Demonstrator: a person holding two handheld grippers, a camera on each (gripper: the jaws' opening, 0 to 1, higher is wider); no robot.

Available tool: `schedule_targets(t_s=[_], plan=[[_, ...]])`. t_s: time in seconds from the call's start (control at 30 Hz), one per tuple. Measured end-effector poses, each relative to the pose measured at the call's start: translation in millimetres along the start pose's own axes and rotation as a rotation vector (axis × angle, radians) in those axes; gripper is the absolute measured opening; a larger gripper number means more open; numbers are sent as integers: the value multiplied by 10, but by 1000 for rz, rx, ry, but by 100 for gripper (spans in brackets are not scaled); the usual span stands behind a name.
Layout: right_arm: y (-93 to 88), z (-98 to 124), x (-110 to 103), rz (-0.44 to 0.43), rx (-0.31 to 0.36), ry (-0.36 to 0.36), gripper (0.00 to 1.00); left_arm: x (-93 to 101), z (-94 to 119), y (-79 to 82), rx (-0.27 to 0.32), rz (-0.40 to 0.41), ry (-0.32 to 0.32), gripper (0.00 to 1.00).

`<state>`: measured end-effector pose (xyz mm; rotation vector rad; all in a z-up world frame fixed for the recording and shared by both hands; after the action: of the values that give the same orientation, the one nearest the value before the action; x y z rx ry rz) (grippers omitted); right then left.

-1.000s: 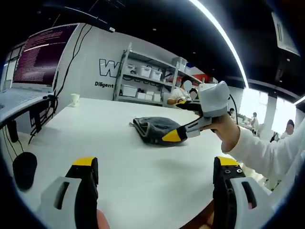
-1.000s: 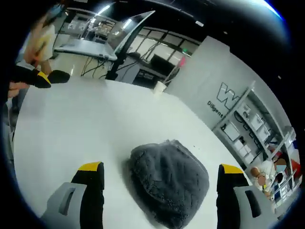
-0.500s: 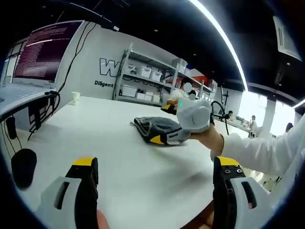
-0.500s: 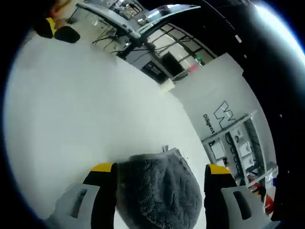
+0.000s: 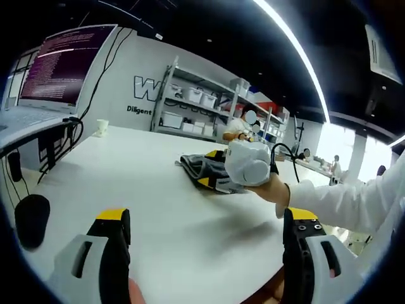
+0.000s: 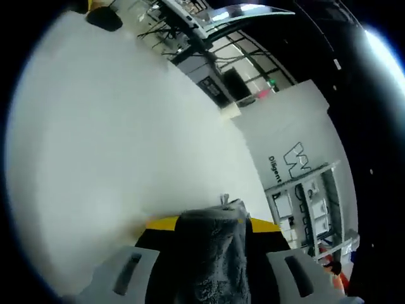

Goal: Open the folded towel by lifting each exposed corner and separating the folded layers until the towel lies flat within the target outline without major curled edges

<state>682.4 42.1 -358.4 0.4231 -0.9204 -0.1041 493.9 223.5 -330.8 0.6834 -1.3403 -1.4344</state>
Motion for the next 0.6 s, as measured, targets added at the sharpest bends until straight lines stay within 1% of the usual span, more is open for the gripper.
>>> schedule_targets(t_s=[0.03,0.1,0.17,0.27,0.3,0.33,0.43,0.53,0.6], plan=[[1,-14,-20,-8,1,25,23,-2,-1,-3,0,1,-1,100],[6,-20,-31,-16,6,42,13,-4,1,-10,-3,2,-2,100],[8,-35,-29,-11,5,51,9,-4,4,-12,-4,2,-1,100],[5,-40,17,-7,9,56,5,-7,9,-5,-3,4,-1,100],[4,-51,43,-29,19,65,5,-6,10,-4,-2,4,-1,100],[-4,-49,69,-81,37,80,4,-5,12,-5,-2,4,-1,100],[-25,6,138,-204,79,121,3,-4,18,-11,-3,6,-1,100],[-45,52,221,-293,124,135,3,0,23,-15,-3,5,-1,100],[-54,102,305,-356,170,132,3,7,24,-19,-4,4,-1,100]])
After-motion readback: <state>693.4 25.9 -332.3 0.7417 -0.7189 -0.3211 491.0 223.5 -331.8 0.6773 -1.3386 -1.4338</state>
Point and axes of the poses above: the point that each gripper's makers call its tool centre point, and the gripper's own axes: z roughly backward along the fingers, x roughly to its right, y roughly out of its top, the point moved 7 cm from there along z, roughly backward along the fingers, and after that the axes turned 10 degrees about y, right-handed, at the moved point
